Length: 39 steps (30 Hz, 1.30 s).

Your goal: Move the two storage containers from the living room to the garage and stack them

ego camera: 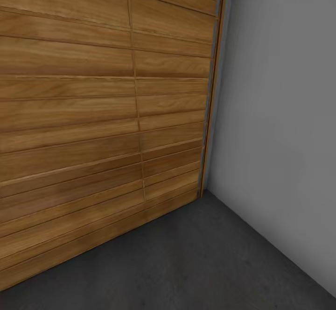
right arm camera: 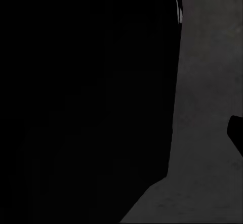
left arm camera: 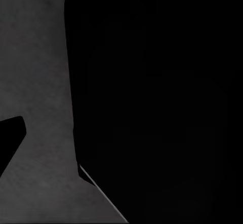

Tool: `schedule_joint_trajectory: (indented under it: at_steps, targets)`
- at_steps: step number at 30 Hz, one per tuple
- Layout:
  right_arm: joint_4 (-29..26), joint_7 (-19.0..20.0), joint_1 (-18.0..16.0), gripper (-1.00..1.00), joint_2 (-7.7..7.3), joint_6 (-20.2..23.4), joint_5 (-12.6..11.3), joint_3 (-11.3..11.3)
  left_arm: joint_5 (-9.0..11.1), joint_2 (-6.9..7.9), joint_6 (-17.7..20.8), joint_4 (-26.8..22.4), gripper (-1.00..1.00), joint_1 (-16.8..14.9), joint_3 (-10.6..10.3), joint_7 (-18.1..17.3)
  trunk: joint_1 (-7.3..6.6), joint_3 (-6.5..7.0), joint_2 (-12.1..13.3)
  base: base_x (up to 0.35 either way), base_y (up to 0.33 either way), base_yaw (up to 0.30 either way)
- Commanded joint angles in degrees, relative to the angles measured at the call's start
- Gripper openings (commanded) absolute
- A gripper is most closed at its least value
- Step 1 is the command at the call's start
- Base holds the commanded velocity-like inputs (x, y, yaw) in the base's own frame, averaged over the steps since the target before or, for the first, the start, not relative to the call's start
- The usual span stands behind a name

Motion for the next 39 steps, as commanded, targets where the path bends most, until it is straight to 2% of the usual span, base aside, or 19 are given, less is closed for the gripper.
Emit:
schedule_joint_trajectory:
  at_steps: [1, 4, 17, 39]
  targets:
    - [0.0, 0.0, 0.0, 1.0, 0.0, 0.0, 0.0, 0.0, 0.0, 0.0, 0.0, 0.0, 1.0, 0.0, 0.0, 0.0, 0.0, -0.03, 0.0, 0.0, 0.0, 0.0]
    - [-0.1, -0.1, -0.1, 1.0, -0.35, -0.1, 0.4, 0.2, 0.2, -0.71, -0.2, -0.1, 1.0, -0.1, 0.3, -0.1, 0.0, -0.03, 0.0, 0.0, 0.0, 0.0]
    - [0.0, -0.1, -0.1, 1.0, -0.36, -3.3, 0.3, 0.4, 0.0, -0.25, -0.7, -1.8, 1.0, -0.1, 0.1, -0.1, 0.0, -0.03, 0.0, 0.0, 0.0, 0.017]
    - [0.9, -0.1, -0.1, 1.0, -0.26, -10.5, -0.4, 0.1, 0.0, -0.26, -0.8, -1.8, 1.0, -0.1, 0.1, -0.1, 0.0, 0.35, 0.0, 0.0, 0.0, 0.247]
